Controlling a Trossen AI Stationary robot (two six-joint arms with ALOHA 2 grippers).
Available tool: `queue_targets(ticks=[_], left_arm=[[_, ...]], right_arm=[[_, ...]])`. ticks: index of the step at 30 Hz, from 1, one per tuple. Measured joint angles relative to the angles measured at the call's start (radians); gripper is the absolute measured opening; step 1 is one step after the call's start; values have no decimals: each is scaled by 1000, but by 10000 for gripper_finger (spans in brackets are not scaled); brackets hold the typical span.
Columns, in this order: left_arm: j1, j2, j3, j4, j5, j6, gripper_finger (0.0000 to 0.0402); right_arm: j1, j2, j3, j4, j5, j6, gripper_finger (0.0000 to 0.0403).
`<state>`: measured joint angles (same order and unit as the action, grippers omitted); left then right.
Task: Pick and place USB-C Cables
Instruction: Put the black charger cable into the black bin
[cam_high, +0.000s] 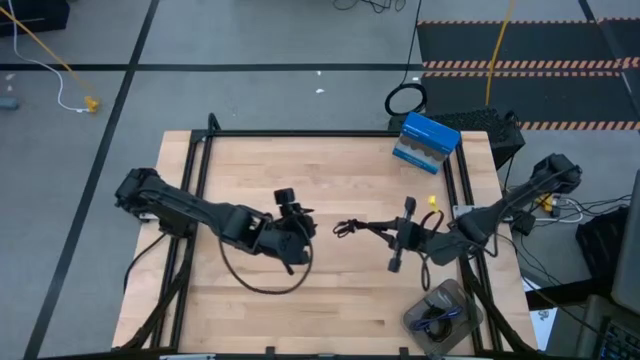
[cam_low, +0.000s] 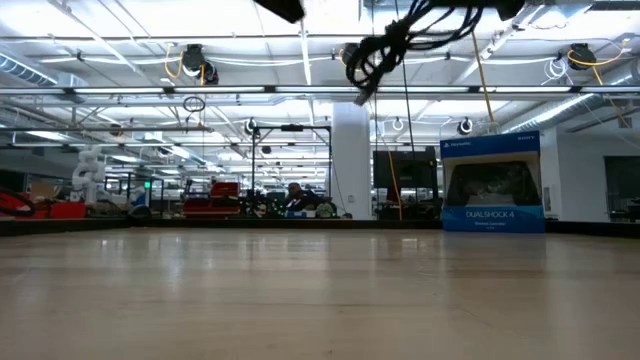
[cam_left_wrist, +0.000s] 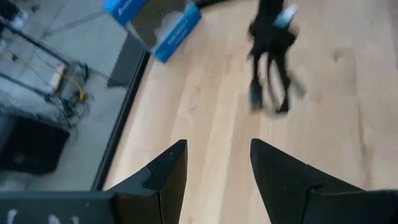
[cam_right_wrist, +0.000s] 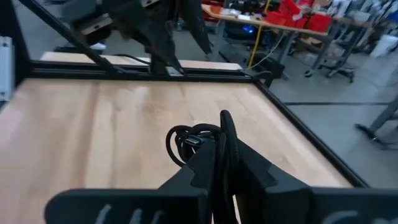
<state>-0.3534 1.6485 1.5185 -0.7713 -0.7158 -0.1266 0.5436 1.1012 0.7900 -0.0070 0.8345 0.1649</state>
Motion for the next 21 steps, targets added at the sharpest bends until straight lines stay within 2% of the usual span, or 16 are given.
queue_targets(ticks=[6, 13, 17, 21], left_arm=[[-59, -33, 0, -113, -2, -146, 179], [-133, -33, 0, -125, 0, -207, 179], [-166, -33, 0, -124, 0, -254, 179], [-197, -33, 0, -120, 0, -286, 179]], right_arm=[[56, -3, 153, -228, -23, 91, 26], [109, 1, 397, -624, -148, 409, 23], [123, 24, 516, -863, -270, 636, 19], [137, 53, 598, -997, -430, 831, 19]])
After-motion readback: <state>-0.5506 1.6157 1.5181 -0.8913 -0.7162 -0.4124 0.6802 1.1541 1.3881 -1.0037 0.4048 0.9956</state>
